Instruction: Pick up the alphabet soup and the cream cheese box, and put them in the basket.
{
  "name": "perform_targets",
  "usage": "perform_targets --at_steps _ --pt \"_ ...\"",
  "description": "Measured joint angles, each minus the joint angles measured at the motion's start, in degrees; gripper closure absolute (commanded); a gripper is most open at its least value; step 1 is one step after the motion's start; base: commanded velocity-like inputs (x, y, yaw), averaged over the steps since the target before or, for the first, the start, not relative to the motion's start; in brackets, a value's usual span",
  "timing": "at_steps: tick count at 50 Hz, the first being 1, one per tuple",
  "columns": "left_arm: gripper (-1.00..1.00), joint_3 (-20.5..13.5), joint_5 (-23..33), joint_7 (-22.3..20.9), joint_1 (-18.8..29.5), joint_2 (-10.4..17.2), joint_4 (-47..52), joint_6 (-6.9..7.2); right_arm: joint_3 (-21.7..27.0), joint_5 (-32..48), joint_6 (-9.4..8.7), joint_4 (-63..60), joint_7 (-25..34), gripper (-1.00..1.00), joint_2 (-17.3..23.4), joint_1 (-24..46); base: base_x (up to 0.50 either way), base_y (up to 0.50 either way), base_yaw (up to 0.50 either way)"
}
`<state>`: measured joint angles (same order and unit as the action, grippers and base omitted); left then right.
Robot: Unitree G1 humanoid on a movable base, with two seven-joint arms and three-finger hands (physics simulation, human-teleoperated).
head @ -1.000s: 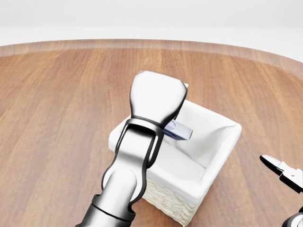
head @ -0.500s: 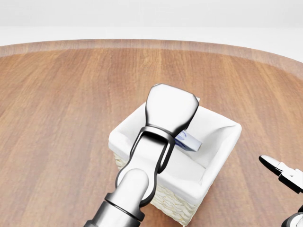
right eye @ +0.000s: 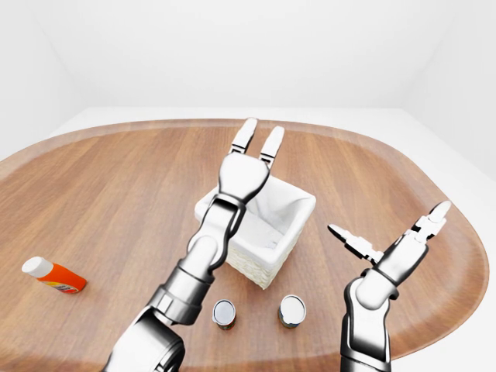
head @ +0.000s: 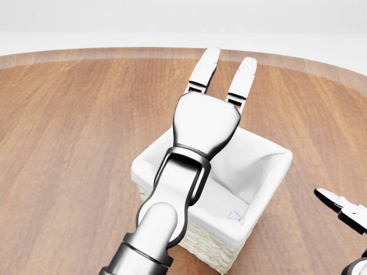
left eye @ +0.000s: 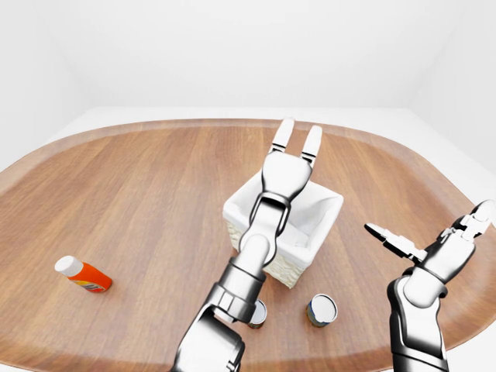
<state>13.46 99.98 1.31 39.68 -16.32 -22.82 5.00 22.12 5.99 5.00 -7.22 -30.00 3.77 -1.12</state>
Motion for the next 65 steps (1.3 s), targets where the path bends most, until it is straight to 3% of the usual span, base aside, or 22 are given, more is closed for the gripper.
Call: perform_targets --at_steps 14,37,52,65 --pt "-1.0 -1.13 -0.54 -2.92 -2.73 1.15 10.92 0.0 0.02 0.05 0.0 0.06 0.0 -1.0 -0.01 -0.03 0.0 0.0 0.0" --pt "-1.0 -4.59 -8.07 -2.31 -8.9 6.99 30.23 0.0 0.06 0.04 0.0 0.39 0.0 -1.0 0.09 0.1 0.0 0.0 0.0" --pt "-1.0 -7.86 -11.33 -6.5 -14.7 10.6 44.87 0.0 0.02 0.1 0.0 0.64 0.0 -1.0 0.2 0.22 0.0 0.0 0.0" --pt "-1.0 -12.3 -17.98 -7.72 -20.25 14.57 53.44 0.0 -0.04 0.32 0.0 0.78 0.0 -1.0 0.21 0.25 0.0 0.0 0.0"
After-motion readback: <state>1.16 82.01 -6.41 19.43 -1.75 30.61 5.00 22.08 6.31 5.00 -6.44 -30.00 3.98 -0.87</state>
